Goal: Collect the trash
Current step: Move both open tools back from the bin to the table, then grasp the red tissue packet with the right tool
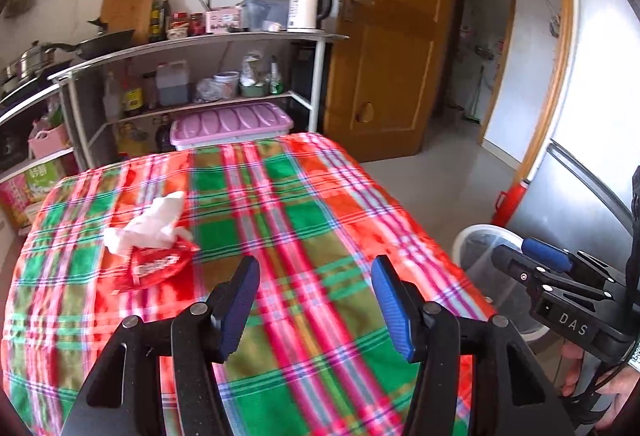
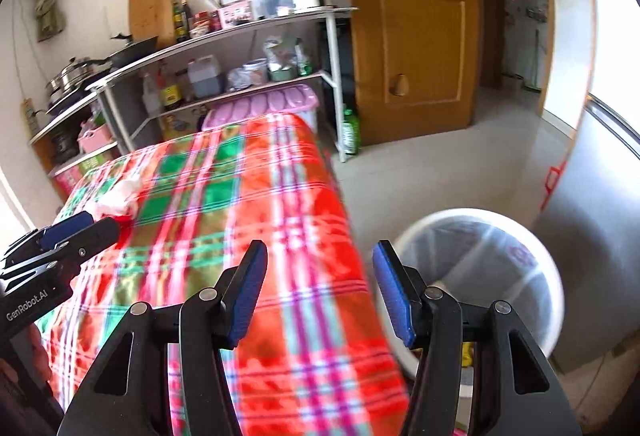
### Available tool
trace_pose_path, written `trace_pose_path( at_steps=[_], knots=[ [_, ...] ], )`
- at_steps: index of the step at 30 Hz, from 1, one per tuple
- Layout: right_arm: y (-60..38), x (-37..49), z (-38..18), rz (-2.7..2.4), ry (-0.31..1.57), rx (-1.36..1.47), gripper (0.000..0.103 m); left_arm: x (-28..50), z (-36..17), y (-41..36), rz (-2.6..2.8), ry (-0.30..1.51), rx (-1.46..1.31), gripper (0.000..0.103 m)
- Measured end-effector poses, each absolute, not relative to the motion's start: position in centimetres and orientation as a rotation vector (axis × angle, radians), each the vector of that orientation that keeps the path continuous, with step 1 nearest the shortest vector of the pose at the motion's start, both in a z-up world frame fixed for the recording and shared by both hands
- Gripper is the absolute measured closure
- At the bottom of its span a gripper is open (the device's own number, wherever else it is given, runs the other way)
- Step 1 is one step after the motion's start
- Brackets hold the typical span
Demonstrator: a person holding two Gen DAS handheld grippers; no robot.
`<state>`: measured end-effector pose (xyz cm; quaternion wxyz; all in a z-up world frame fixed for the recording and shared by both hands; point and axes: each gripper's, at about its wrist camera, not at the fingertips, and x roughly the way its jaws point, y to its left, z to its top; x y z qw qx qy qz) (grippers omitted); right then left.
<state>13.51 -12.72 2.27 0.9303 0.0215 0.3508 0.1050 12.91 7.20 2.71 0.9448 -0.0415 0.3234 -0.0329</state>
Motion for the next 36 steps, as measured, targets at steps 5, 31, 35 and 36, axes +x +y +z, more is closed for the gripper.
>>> trace_pose_path(
  at_steps=[5,31,35,36],
  knots=[
    [-9.3,14.1,2.2,0.276,0.725,0.037,0.047,12.6,2.5,11.3,-0.011,0.659,-0.128,0.041],
    [6.1,18.9,-1.6,0.566,0.865,0.008,0.047,11.8,0.6,25.9,0.196,0.674,-0.218,0.040],
    [7.4,19.5,-1.6,0.614,0.864,0.039,0.047,12.2,0.4,26.3,0.195,0.680,-0.217,0.040],
    [7.7,19.7,-1.7,0.617,0.869,0.040,0.047,12.3,0.4,26.3,0.195,0.678,-0.207,0.040]
  ],
)
